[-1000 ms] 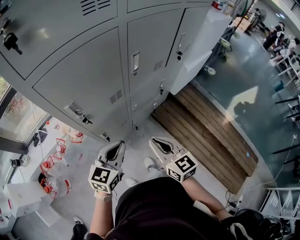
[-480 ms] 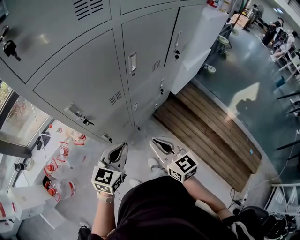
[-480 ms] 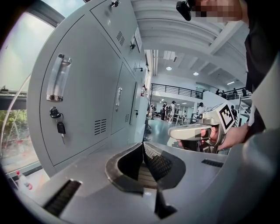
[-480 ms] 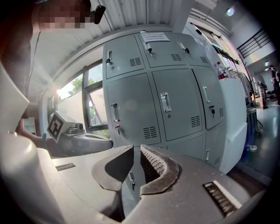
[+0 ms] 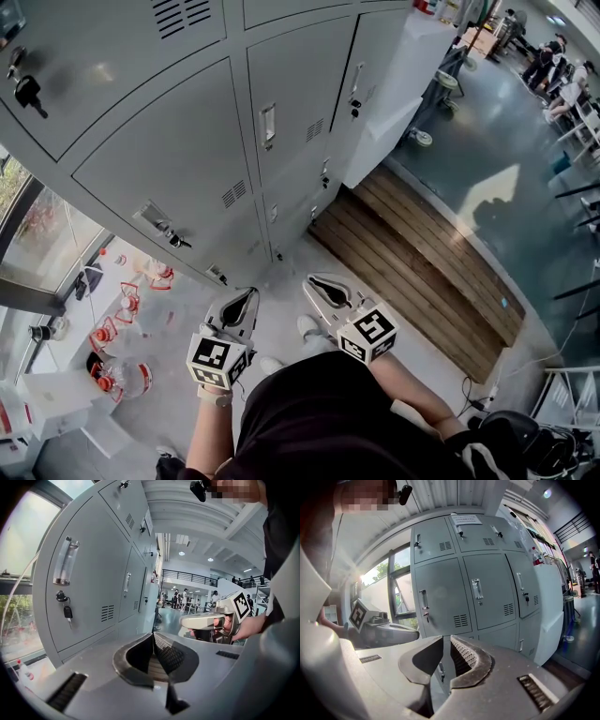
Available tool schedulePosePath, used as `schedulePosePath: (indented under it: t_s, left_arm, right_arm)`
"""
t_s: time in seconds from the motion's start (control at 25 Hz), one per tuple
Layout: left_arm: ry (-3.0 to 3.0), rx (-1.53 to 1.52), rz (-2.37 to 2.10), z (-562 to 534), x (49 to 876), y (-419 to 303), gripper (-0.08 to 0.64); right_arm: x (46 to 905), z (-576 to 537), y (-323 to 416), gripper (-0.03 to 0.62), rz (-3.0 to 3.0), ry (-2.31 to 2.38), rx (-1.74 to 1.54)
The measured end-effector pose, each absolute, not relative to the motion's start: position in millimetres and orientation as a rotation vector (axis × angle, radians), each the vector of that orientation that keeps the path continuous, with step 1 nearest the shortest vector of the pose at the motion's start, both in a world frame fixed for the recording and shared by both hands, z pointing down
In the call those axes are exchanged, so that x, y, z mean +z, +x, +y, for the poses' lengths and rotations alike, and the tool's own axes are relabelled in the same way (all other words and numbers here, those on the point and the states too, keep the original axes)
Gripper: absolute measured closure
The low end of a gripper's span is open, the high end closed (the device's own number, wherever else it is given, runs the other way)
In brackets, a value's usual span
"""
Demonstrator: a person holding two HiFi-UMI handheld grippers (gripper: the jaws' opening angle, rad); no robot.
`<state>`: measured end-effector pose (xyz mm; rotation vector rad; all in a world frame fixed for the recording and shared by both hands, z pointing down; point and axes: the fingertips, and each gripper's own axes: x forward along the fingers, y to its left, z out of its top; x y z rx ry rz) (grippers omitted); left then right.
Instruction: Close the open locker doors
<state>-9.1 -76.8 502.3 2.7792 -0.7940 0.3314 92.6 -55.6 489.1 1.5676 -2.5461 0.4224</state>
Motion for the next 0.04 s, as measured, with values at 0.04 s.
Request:
schedulePosePath:
  t_s: [0.04]
  left_arm:
    - [2.776, 0.329, -0.796, -77.3, 502.4, -10.5, 0.540]
  right_arm:
    - [489.3, -55.9, 91.4, 0.518, -2.544, 1.567, 0.424]
